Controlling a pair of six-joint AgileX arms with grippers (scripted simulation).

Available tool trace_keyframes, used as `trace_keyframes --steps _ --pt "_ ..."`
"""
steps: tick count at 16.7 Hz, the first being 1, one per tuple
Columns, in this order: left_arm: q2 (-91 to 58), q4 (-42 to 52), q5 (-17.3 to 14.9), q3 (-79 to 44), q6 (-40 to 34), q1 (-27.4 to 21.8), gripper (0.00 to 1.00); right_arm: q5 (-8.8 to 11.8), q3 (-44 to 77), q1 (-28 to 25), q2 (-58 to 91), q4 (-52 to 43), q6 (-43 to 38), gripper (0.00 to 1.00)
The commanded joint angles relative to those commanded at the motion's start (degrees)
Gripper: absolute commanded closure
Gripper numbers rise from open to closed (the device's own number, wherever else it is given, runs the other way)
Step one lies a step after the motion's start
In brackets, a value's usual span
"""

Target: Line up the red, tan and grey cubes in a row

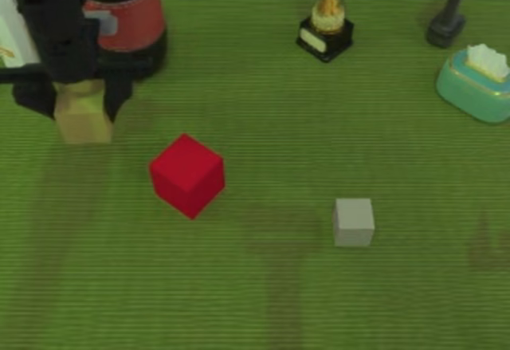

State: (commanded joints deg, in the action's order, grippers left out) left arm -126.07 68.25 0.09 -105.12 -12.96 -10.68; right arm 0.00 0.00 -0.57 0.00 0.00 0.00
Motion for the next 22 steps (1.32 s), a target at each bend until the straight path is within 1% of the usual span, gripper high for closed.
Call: trace_keyframes --steps 3,8,10,12,17,19,22 --pt "-1.5 2.1 0.1 -3.2 -8.0 -8.5 1.0 0.0 0.0 0.0 0.0 0.0 0.0 0.0" --pt "-3.8 5.8 0.1 -8.5 -23.8 -26.7 1.0 0.0 0.0 0.0 0.0 0.0 0.0 0.0" --pt "-4.0 6.6 0.2 -10.0 -28.5 -31.5 1.0 0.0 0.0 0.0 0.0 0.0 0.0 0.0" --pt "-3.9 6.9 0.3 -10.8 -30.8 -33.8 1.0 0.0 0.0 0.0 0.0 0.0 0.0 0.0" --pt "-3.8 6.7 0.3 -10.5 -30.9 -33.9 1.0 0.0 0.0 0.0 0.0 0.0 0.0 0.0" --pt "-4.0 4.5 0.3 -8.5 -31.0 -33.8 1.0 0.0 0.0 0.0 0.0 0.0 0.0 0.0" --pt "-5.0 -2.6 0.3 -3.0 -31.1 -33.8 1.0 0.0 0.0 0.0 0.0 0.0 0.0 0.0"
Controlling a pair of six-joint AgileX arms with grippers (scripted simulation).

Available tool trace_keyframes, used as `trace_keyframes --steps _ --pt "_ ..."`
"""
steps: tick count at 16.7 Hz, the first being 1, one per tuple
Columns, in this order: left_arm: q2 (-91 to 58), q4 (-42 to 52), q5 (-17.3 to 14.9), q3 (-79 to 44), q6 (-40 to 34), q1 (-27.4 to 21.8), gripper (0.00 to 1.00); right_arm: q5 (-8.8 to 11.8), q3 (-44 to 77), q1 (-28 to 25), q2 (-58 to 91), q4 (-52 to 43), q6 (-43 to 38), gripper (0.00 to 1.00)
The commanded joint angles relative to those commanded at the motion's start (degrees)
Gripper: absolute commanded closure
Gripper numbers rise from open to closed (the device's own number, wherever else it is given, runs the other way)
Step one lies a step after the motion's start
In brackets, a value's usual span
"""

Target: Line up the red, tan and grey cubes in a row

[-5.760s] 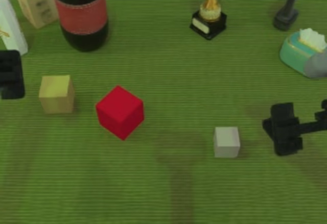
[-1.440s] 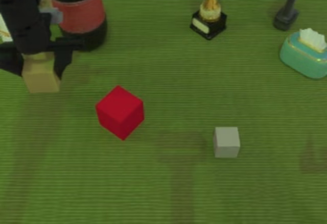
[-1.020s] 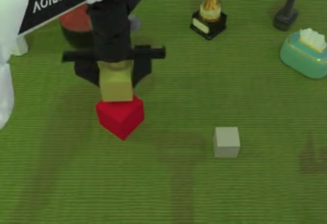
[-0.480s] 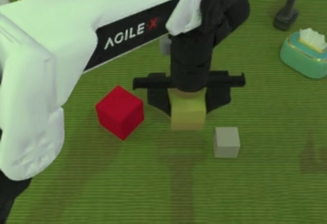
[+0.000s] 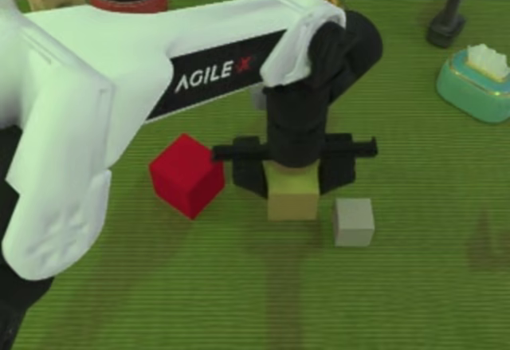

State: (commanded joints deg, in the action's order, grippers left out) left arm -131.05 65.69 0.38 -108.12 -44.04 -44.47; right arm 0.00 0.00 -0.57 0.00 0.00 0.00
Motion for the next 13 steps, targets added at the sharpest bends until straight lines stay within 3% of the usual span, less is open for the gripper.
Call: trace_keyframes --steps 7,13 --pt "-1.0 -5.0 0.0 4.6 0.1 -0.3 1.0 0.0 0.0 0.0 0.0 0.0 0.0 0.0" --pt "-1.0 -5.0 0.0 4.6 0.1 -0.3 0.55 0.0 0.0 0.0 0.0 0.0 0.0 0.0"
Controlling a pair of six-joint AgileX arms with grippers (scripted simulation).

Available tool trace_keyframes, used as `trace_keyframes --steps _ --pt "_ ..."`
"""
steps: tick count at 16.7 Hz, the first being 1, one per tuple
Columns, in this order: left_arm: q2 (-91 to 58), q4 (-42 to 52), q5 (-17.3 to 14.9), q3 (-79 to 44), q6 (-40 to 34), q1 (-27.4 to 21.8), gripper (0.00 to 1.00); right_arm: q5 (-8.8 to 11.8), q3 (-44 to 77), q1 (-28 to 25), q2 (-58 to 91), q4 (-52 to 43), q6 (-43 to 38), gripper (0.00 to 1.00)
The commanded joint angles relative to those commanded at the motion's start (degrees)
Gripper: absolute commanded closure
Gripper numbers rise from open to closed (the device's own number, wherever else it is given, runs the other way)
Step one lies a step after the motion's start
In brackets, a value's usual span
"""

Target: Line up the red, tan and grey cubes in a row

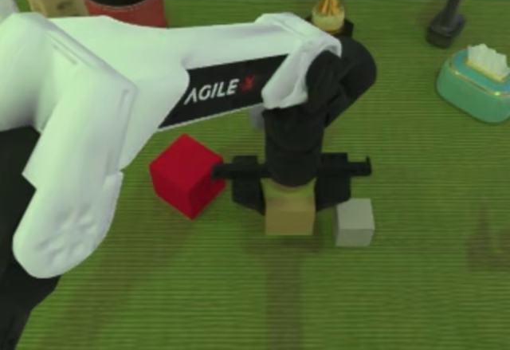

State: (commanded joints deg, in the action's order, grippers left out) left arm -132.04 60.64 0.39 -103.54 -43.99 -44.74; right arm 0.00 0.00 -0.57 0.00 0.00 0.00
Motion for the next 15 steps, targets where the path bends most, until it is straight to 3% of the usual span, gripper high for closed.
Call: trace_keyframes --steps 7,15 --pt "0.0 0.0 0.0 0.0 0.0 0.0 0.02 0.0 0.0 0.0 0.0 0.0 0.0 0.0" --pt "0.0 0.0 0.0 0.0 0.0 0.0 0.0 0.0 0.0 0.0 0.0 0.0 0.0 0.0"
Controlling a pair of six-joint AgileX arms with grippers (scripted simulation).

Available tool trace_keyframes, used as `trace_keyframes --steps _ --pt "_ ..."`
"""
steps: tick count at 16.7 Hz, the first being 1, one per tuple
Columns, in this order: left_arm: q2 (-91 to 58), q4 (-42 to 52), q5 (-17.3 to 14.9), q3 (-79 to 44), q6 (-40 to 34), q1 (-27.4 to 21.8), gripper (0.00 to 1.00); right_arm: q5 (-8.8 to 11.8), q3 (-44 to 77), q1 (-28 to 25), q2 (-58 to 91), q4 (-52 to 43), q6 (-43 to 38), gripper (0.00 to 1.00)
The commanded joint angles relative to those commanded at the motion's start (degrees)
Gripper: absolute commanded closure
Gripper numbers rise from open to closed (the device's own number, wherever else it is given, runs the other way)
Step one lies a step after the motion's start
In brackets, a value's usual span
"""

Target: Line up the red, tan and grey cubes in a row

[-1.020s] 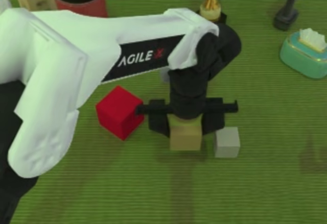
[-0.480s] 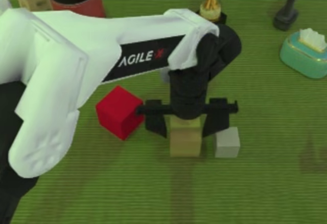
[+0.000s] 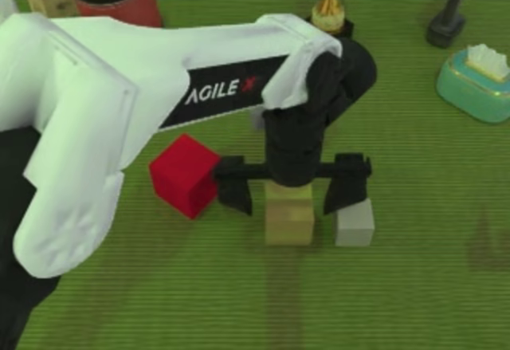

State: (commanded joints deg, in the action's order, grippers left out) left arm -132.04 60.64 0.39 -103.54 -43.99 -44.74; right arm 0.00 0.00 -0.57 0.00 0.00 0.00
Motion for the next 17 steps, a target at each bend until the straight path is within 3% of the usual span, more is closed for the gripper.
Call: trace_keyframes --steps 4,10,17 --pt "0.4 2.4 0.1 -2.3 -0.2 0.3 0.0 0.0 0.0 0.0 0.0 0.0 0.0 0.0" --pt "2.6 13.9 0.0 -11.2 -0.2 1.0 0.0 0.0 0.0 0.0 0.0 0.0 0.0 0.0" --pt "2.8 13.9 0.0 -11.0 1.8 1.4 0.0 0.0 0.0 0.0 0.0 0.0 0.0 0.0"
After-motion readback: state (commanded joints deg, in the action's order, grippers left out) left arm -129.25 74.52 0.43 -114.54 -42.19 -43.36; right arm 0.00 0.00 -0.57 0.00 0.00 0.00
